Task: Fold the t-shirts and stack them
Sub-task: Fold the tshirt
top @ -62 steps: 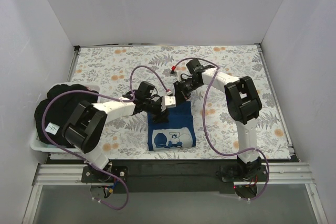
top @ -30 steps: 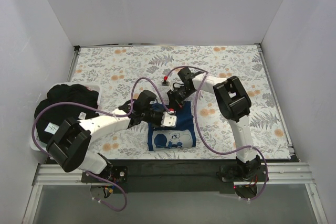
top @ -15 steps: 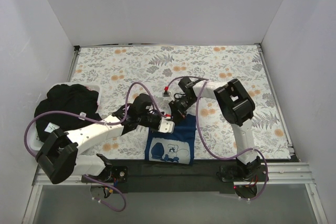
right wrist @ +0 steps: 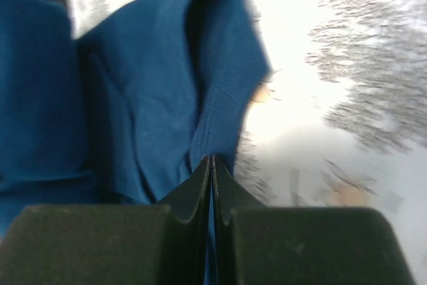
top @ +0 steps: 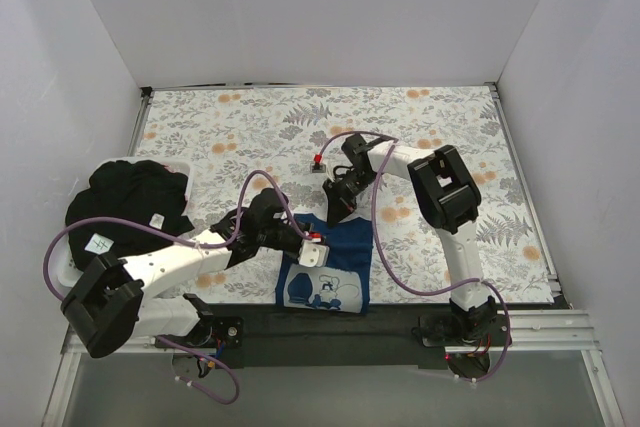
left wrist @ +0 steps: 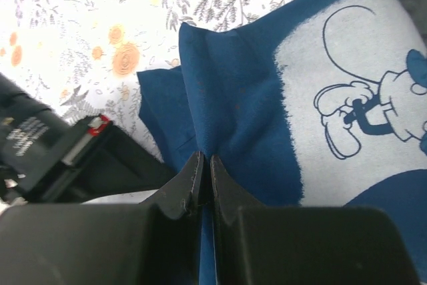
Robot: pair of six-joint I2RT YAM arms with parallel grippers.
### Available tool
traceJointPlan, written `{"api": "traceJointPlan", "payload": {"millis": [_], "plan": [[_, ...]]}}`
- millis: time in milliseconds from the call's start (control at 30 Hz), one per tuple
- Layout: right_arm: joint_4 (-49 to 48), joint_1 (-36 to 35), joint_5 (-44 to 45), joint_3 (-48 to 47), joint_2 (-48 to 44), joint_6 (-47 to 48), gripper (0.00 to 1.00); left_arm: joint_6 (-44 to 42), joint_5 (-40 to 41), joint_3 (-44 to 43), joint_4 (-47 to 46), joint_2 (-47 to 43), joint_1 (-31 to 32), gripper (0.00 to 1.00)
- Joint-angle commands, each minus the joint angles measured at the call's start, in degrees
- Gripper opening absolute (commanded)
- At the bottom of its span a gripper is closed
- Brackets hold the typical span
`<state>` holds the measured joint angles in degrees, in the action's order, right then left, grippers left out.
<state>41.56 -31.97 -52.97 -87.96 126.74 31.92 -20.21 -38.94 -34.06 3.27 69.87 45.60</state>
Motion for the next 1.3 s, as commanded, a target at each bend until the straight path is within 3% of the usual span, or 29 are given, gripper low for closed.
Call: {"api": "traceJointPlan", "payload": {"millis": [0, 367, 1267], "plan": [[4.49, -0.99, 0.59, 0.86, 2.81, 5.43, 0.06, -1.77, 1.41, 1.1, -6.07, -2.1, 0.27, 0.0], [5.55, -1.17, -0.99, 2.18, 4.66, 7.71, 0.06, -3.7, 7.03, 5.15, -24.26, -0.88, 0.01, 0.0], [7.92, -1.08, -1.87, 0.43, 5.54, 9.48, 0.06, -7.65, 3.87, 6.38, -40.96, 14.42, -5.79, 0.0]]}}
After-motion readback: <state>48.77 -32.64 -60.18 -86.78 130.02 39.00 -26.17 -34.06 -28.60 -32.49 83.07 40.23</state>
